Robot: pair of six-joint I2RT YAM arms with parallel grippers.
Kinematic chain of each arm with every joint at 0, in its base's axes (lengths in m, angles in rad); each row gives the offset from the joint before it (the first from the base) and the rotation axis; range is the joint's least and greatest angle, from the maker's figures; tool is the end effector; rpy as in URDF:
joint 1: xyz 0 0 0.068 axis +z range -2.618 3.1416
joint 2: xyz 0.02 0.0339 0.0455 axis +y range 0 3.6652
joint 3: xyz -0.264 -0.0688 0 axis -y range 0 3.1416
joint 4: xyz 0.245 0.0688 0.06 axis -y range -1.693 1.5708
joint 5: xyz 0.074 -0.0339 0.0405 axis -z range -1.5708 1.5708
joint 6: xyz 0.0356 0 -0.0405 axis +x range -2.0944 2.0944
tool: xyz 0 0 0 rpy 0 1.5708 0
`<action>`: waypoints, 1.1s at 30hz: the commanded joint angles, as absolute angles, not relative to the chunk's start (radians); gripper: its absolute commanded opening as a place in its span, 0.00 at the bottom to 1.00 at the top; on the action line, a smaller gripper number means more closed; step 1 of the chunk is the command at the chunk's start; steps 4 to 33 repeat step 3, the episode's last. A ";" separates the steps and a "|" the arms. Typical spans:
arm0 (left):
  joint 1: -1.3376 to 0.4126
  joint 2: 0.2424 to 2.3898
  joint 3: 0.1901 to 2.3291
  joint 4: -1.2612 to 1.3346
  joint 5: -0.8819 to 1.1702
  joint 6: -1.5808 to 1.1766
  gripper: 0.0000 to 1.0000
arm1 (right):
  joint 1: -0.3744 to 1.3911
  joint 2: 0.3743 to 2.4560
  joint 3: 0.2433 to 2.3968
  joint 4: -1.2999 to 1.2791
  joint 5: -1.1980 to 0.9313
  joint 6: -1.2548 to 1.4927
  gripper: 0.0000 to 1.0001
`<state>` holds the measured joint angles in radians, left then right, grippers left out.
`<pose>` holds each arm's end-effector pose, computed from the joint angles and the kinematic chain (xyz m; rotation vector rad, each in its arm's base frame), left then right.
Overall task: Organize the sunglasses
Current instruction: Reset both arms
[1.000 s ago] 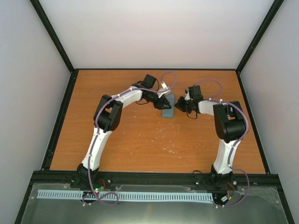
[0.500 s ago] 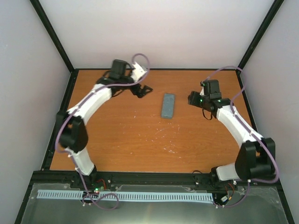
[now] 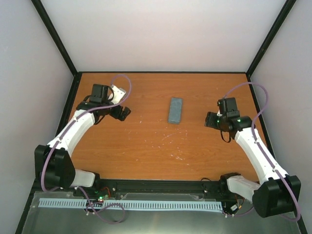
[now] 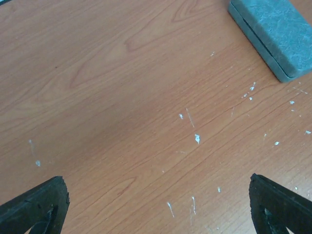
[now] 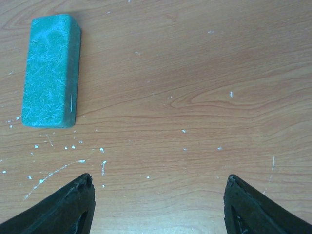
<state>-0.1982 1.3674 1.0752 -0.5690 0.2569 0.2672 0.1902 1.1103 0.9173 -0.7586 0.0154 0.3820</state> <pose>0.2818 -0.0658 0.2767 0.6682 2.3191 -0.2804 0.2144 0.0407 0.2726 0.2490 2.5231 0.2102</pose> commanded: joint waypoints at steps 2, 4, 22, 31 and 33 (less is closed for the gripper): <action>-0.193 1.336 1.089 -0.557 0.215 0.227 0.99 | 0.182 1.095 0.918 -0.788 0.051 0.383 0.70; -0.193 1.344 1.091 -0.555 0.215 0.226 1.00 | 0.182 1.099 0.915 -0.785 0.046 0.382 0.71; -0.193 1.344 1.091 -0.555 0.215 0.226 1.00 | 0.182 1.099 0.915 -0.785 0.046 0.382 0.71; -0.193 1.344 1.091 -0.555 0.215 0.226 1.00 | 0.182 1.099 0.915 -0.785 0.046 0.382 0.71; -0.193 1.344 1.091 -0.555 0.215 0.226 1.00 | 0.182 1.099 0.915 -0.785 0.046 0.382 0.71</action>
